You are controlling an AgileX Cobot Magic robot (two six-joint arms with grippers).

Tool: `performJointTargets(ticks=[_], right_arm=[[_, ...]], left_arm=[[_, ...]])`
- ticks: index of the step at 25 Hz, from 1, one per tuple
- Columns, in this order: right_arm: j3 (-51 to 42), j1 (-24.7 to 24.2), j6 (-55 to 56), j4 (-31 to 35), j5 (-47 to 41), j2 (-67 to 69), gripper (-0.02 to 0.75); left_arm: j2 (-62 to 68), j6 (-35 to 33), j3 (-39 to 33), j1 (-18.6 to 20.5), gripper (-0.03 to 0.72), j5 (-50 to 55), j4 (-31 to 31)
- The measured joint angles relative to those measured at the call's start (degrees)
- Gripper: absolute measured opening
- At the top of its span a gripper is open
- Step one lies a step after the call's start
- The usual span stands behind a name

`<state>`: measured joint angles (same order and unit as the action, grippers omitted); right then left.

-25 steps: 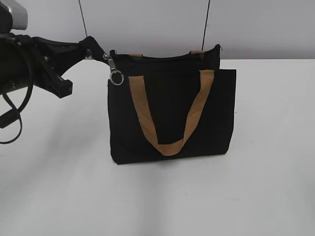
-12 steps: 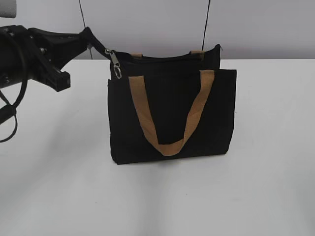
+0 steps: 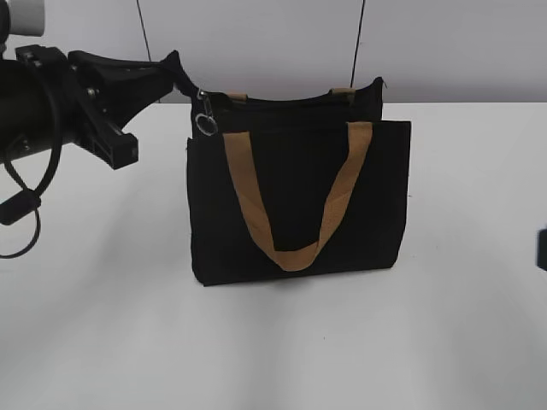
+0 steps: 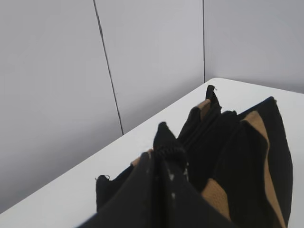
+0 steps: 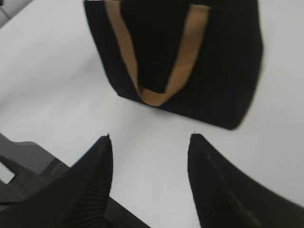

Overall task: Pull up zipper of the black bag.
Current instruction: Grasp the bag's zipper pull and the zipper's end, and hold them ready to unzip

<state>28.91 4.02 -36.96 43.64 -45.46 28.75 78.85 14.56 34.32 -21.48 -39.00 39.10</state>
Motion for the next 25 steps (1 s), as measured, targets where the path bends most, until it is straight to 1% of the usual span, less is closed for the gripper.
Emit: performJointTargets(ticks=[7, 8, 11, 14, 17, 25], right_arm=[[0.42, 6.03, -31.61, 25.65, 4.0, 21.23, 0.4], [0.55, 6.65, -35.37, 28.75, 4.35, 24.17, 0.4], [3.03, 8.37, -47.04, 34.93, 5.19, 31.64, 0.393], [8.05, 10.29, -54.35, 37.05, 5.19, 38.94, 0.389], [14.43, 12.4, -58.36, 37.62, 5.24, 45.94, 0.389], [29.2, 16.24, -61.49, 37.81, 6.08, 60.49, 0.389]], left_arm=[[0.0, 0.0, 0.0, 0.0, -0.01, -2.28, -2.45], [0.0, 0.0, 0.0, 0.0, -0.01, -2.4, -2.46], [0.0, 0.0, 0.0, 0.0, -0.01, -2.6, -2.64], [0.0, 0.0, 0.0, 0.0, -0.01, -2.64, -2.64], [0.0, 0.0, 0.0, 0.0, -0.01, -2.66, -2.64], [0.0, 0.0, 0.0, 0.0, -0.01, -2.71, -2.64]])
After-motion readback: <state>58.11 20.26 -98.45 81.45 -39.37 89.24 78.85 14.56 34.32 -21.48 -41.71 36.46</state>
